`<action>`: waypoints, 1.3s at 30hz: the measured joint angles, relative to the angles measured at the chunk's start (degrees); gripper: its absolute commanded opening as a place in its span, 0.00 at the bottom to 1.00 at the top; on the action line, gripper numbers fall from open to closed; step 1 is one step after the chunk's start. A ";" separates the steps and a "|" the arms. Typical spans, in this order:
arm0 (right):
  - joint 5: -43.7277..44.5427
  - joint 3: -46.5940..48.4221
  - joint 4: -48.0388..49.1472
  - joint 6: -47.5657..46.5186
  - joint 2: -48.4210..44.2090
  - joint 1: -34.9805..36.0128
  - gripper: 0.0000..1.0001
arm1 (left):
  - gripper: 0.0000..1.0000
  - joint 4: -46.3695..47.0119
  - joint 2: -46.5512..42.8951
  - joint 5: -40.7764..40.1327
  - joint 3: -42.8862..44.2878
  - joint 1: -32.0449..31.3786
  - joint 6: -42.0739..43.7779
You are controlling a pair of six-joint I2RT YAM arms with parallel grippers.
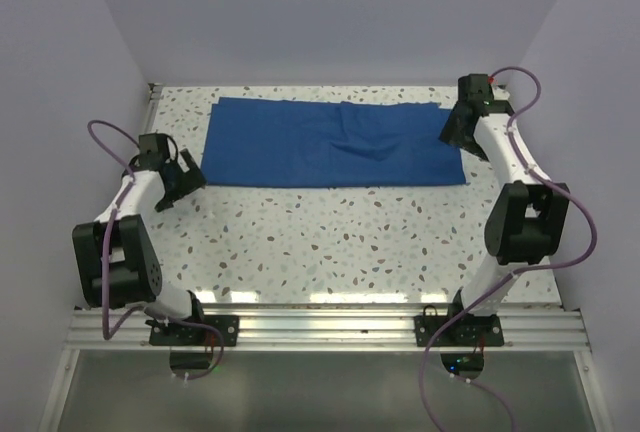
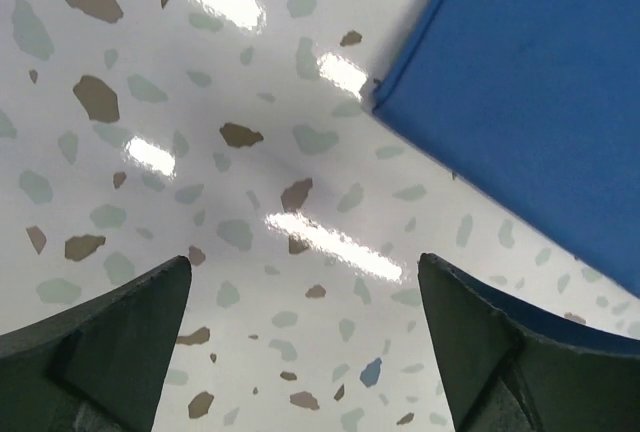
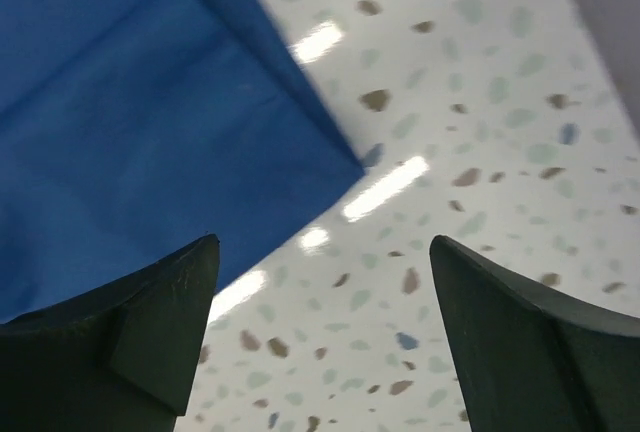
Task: Open and lay out the surgical kit
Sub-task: Open the surgical kit at the center of the board.
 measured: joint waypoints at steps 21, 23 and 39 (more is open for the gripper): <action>-20.13 15.74 22.29 6.32 25.51 1.33 0.82 | 0.95 -2.40 -17.55 3.76 -9.09 -5.88 -0.87; -19.28 19.47 22.45 6.32 28.76 1.36 0.82 | 0.96 -2.54 -18.40 3.67 -9.64 -6.36 -0.87; -8.04 48.02 26.93 1.27 46.29 1.22 0.82 | 0.96 -3.56 -21.44 1.38 -10.47 -7.67 -0.94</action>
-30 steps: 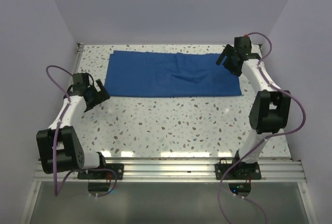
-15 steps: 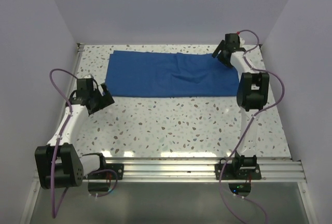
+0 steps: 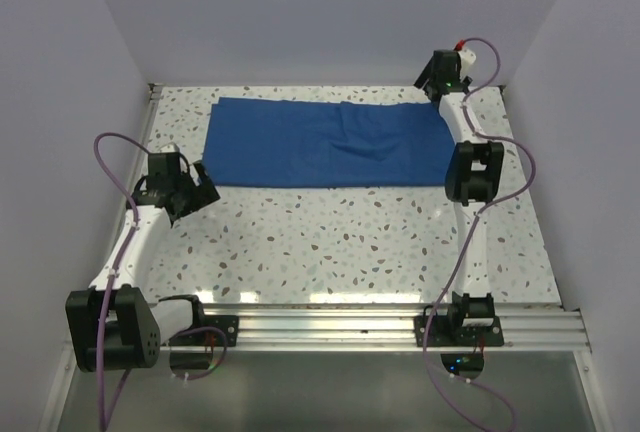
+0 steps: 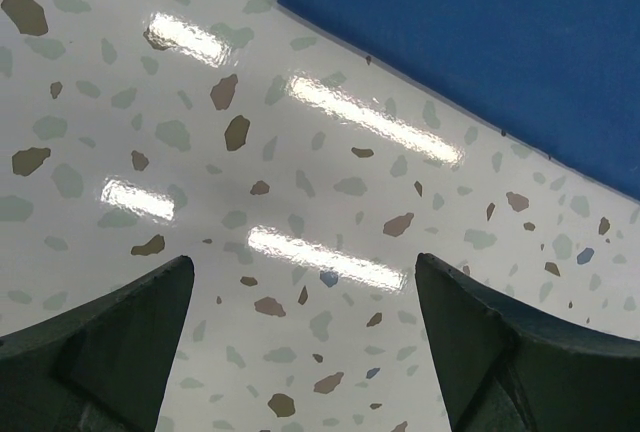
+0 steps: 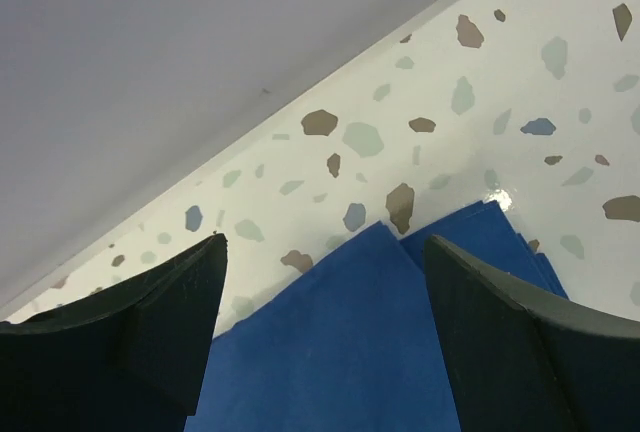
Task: Open and lay out the surgical kit
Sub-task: Open the surgical kit at the center of the board.
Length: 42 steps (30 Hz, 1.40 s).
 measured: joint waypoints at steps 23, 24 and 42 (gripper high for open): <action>-1.81 0.74 -1.99 -1.44 5.57 -1.07 0.00 | 0.96 -2.12 -2.05 -1.16 0.00 -0.11 -1.40; -1.81 0.70 -1.92 -1.46 5.57 -1.07 0.00 | 0.97 -2.14 -2.29 -1.18 0.00 -0.11 -1.42; -8.87 -25.66 1.97 -0.74 -16.94 6.40 0.00 | 1.00 -4.57 -3.41 -2.40 6.25 -0.50 -1.25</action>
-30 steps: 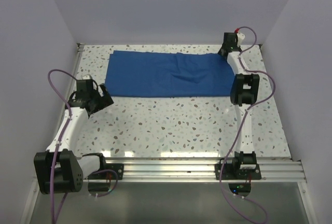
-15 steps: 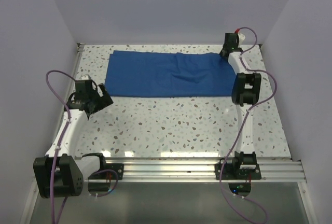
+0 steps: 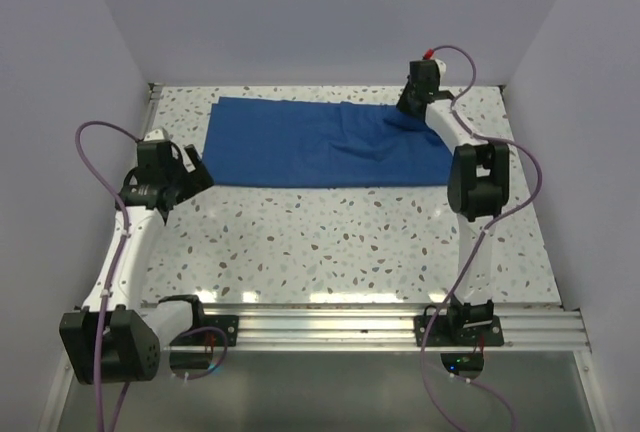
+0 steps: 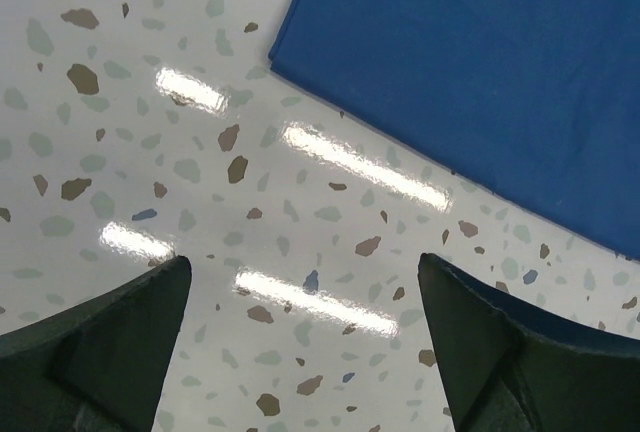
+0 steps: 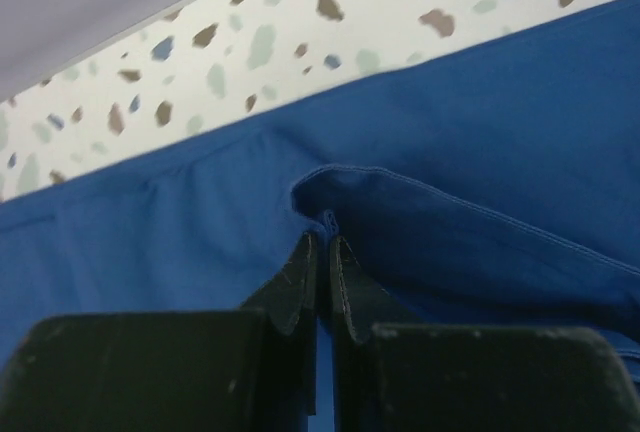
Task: Open and lay out the surgical kit
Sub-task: Open the surgical kit at the center of the board.
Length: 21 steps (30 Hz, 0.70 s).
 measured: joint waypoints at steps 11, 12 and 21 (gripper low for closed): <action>-5.46 -20.28 0.55 0.17 -22.27 10.10 0.00 | 1.00 -0.22 -1.46 4.15 1.25 -0.35 -0.68; -6.08 -22.93 -0.24 0.17 -25.46 11.76 0.00 | 1.00 -0.52 -1.53 4.11 1.33 -0.35 -0.81; -9.60 -54.64 -14.60 2.43 -68.15 29.11 0.00 | 1.00 -1.51 -3.39 2.43 5.49 -0.35 -2.56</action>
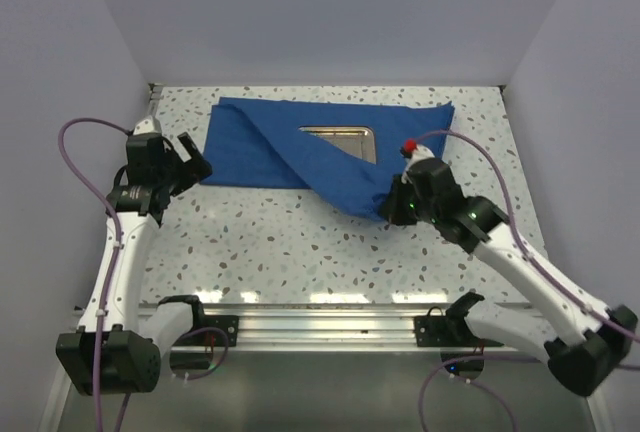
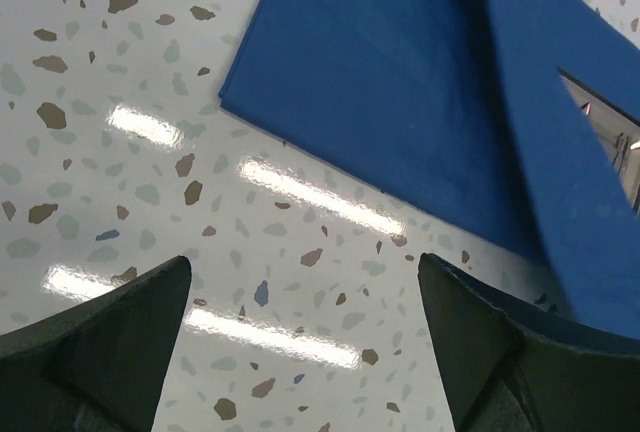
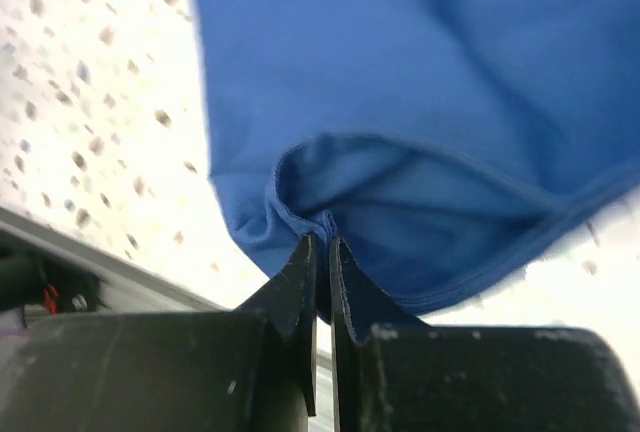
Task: Open and lay out the surgical kit
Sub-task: Open the surgical kit at the center of the board, then smooth out the surgical kit at the center of the board.
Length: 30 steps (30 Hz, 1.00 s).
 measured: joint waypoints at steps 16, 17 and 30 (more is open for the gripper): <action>16.87 -6.62 -37.94 14.36 -23.96 -1.53 0.00 | 1.00 -2.73 -3.54 -6.12 -1.55 -2.84 -10.49; 18.18 -6.05 -38.47 15.50 -24.61 -1.53 0.00 | 1.00 -3.30 -3.98 -7.15 -1.66 -2.84 -11.76; 24.65 8.72 -42.45 14.73 -23.61 -1.53 0.98 | 1.00 -3.58 0.48 -12.26 -17.05 -13.51 -24.04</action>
